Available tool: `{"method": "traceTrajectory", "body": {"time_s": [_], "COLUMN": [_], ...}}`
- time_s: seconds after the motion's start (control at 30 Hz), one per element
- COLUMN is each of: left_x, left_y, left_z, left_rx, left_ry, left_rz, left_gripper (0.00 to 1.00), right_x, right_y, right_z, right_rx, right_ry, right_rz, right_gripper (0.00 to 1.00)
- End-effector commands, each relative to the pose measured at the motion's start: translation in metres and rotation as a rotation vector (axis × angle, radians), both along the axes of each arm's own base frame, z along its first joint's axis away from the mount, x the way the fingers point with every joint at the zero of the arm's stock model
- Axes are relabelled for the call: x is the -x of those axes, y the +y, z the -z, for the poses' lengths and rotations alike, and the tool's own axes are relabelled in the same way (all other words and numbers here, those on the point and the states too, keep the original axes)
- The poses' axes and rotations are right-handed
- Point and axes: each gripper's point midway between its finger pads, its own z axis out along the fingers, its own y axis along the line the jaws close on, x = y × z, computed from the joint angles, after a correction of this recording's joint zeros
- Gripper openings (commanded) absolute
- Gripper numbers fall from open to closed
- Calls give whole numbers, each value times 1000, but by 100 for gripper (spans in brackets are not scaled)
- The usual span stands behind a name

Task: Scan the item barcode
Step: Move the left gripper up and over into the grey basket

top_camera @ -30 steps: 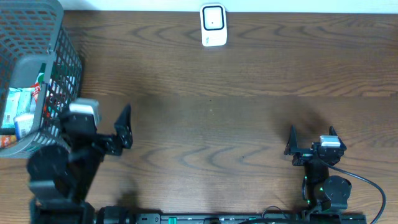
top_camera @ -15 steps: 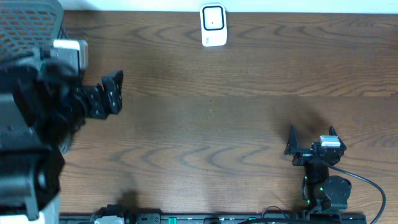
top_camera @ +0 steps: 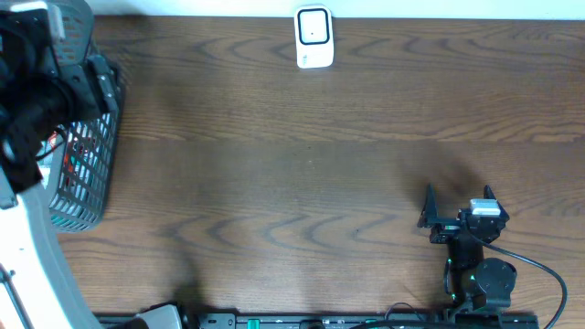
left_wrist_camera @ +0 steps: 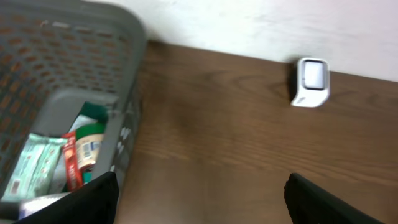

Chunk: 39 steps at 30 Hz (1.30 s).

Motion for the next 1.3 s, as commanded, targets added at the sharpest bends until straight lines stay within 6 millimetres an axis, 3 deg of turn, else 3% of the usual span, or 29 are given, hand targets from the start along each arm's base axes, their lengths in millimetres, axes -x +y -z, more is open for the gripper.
{"method": "traceTrajectory", "body": {"time_s": [0.0,0.3,0.33,0.4,0.43,0.6,0.7,0.8,0.93,1.0,1.27], "left_x": [-1,-11,-12,-13,-12,2,10,6,-2,-8,-22], "left_y": [10,14,15,21,25,76,93,95,98,102,131], "left_z": [-5,-14,-15,-16,-16,-16,-16,-14,-2,6,39], "left_rx": [-20,-33,-38,-55,-50,-19,-8,-4,-4,-4,-33], "left_ry": [-16,-69,-76,-78,-76,-70,-85,-82,-45,-20,82], "left_rz": [-10,-8,-12,-42,-74,-492,-639,-642,-643,-650,-626], "left_gripper": [86,84,66,19,8,8,8,17,56,66,75], "right_x": [0,0,0,0,0,0,0,0,0,0,0], "right_y": [-2,-2,-2,-2,-2,-2,-2,-2,-2,-2,-2], "right_z": [2,2,2,2,2,2,2,2,2,2,2], "right_rx": [4,4,4,4,4,4,4,4,4,4,4], "right_ry": [6,6,6,6,6,6,6,6,6,6,6], "right_rz": [9,9,9,9,9,8,9,9,9,9,9], "right_gripper": [99,99,99,99,99,99,99,99,99,99,99]}}
